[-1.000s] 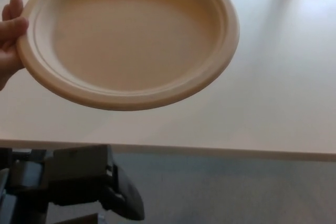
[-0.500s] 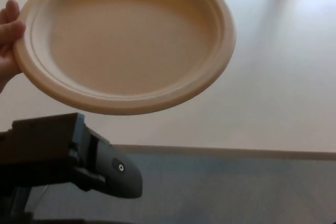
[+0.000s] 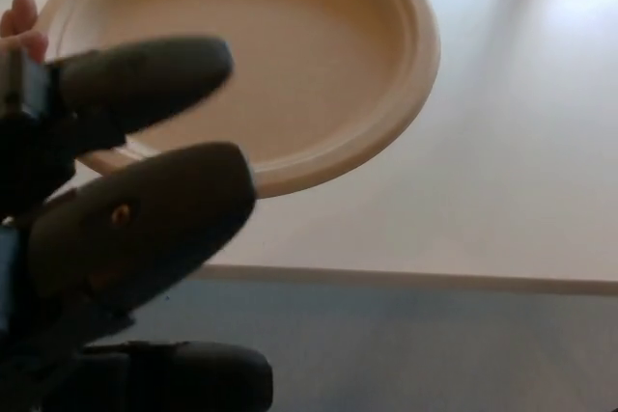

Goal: A person passes a plate to the robot and the robot grabs it with its left hand and places it at the centre of the table infront of it

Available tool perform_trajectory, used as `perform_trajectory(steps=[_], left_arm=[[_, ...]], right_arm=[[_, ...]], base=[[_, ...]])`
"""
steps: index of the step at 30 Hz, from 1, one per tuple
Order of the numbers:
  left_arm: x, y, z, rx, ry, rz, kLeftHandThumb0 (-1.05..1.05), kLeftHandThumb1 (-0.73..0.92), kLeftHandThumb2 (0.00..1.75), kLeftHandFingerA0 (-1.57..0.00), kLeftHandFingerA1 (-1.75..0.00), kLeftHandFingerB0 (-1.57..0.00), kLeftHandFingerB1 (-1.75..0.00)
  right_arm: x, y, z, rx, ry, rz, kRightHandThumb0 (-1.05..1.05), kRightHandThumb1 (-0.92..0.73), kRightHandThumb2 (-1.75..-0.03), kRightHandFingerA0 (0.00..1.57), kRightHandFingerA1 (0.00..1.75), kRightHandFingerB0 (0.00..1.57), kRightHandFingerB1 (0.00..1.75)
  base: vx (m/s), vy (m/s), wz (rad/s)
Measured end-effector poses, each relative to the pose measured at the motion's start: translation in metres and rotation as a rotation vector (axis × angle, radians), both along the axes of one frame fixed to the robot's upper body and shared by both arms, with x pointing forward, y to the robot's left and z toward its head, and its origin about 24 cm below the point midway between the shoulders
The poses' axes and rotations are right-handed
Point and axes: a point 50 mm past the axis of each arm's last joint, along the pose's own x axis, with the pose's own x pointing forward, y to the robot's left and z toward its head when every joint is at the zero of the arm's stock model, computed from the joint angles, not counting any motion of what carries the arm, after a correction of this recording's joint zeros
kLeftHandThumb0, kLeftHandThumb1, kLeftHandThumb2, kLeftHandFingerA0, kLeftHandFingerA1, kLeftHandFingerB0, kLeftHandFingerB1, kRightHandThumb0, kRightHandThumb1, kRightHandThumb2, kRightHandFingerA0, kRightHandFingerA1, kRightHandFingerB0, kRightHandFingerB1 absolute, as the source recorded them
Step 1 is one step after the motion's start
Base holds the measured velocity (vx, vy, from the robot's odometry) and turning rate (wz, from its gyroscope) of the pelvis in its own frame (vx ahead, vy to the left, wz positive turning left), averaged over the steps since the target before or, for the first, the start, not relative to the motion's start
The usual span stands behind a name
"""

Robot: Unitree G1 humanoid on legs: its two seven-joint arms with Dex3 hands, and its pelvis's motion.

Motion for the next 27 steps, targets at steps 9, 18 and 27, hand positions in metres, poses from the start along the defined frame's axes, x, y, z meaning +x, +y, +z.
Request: perform_trajectory(steps=[9, 18, 27], left_arm=[[0.012, 0.004, -0.004, 0.102, 0.030, 0.196, -0.84, 0.54, 0.92, 0.00, -0.06, 0.00, -0.23], [0.029, 0.005, -0.011, 0.204, 0.100, 0.356, -0.79, 0.47, 0.89, 0.00, -0.11, 0.00, -0.18], [0.056, 0.011, -0.020, 0.301, 0.184, 0.514, -0.80, 0.47, 0.90, 0.00, -0.08, 0.00, -0.19]], right_arm=[[0.000, 0.000, 0.000, 0.000, 0.001, 0.001, -0.66, -0.54, -0.99, 0.42, 0.67, 0.21, 0.53], [0.000, 0.000, 0.000, -0.003, 0.004, 0.006, -0.67, -0.72, -0.63, 0.40, 0.64, 0.35, 0.51], [0.002, 0.000, 0.001, 0.000, -0.004, 0.003, -0.63, -0.71, -0.62, 0.41, 0.63, 0.37, 0.50]], base=[[0.00, 0.000, 0.00], [0.00, 0.000, 0.00], [0.00, 0.000, 0.00]])
